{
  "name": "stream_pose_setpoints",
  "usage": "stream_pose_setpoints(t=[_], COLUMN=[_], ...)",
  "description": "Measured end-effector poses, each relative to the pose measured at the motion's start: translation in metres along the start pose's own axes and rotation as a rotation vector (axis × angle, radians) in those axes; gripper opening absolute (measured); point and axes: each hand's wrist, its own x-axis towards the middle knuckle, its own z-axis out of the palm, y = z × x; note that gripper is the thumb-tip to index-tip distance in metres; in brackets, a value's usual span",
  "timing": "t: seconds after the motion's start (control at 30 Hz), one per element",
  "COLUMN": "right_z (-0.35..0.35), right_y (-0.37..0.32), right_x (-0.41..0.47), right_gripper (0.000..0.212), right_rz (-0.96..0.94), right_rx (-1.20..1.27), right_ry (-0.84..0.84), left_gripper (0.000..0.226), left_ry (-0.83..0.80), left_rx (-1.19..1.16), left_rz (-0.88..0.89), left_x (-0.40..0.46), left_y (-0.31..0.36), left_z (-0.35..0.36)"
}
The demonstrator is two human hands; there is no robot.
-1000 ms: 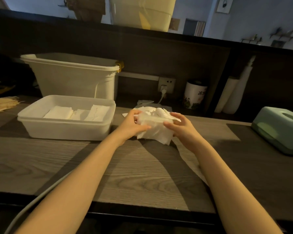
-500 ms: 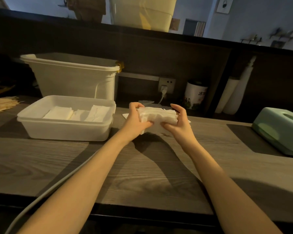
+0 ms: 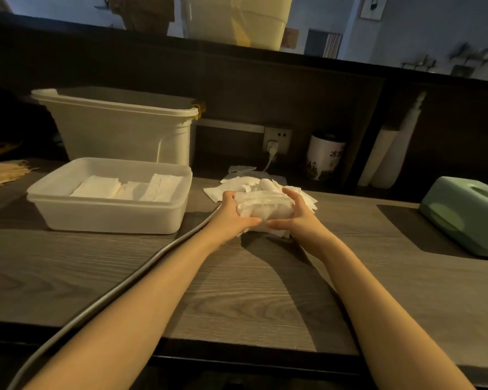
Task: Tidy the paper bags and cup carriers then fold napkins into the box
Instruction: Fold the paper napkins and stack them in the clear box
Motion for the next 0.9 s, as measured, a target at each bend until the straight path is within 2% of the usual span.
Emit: stream_pose_setpoints(t=[0.17, 0.27, 0.47, 0.53, 0.63, 0.77, 0.9], right_z=[0.000, -0.004, -0.005, -0.002, 0.007, 0.018, 0.020], right_y=[0.000, 0.002, -0.005, -0.008, -0.013, -0.023, -0.033], right_x=[0.001, 0.001, 0.003, 0.003, 0.000, -0.002, -0.004], right_gripper=[0.091, 0.079, 0.067, 0.065, 0.058, 0.045, 0.047], right_rz=[-0.039, 0.008, -0.046, -0.067, -0.094, -0.091, 0.006], right_rx=[-0.007, -0.044, 0.162, 0.166, 0.180, 0.130, 0.177], right_ry=[0.012, 0.015, 0.319, 0.358, 0.390, 0.363, 0.247], left_gripper=[0.069, 0.062, 0.069, 0.067, 0.049, 0.035, 0.028], left_ry=[0.069, 0.064, -0.113, -0.217, -0.300, -0.221, -0.055], left_rx=[-0.043, -0.093, -0.322, -0.315, -0.193, -0.210, -0.308], left_rz=[0.025, 0.015, -0.150, -0.185, -0.199, -0.202, -0.167], left_x=[0.000, 0.001, -0.002, -0.004, -0.008, -0.009, -0.010], left_y=[0.002, 0.002, 0.015, 0.017, 0.020, 0.028, 0.035], left_z=[0.002, -0.004, -0.011, -0.010, -0.004, 0.006, 0.012])
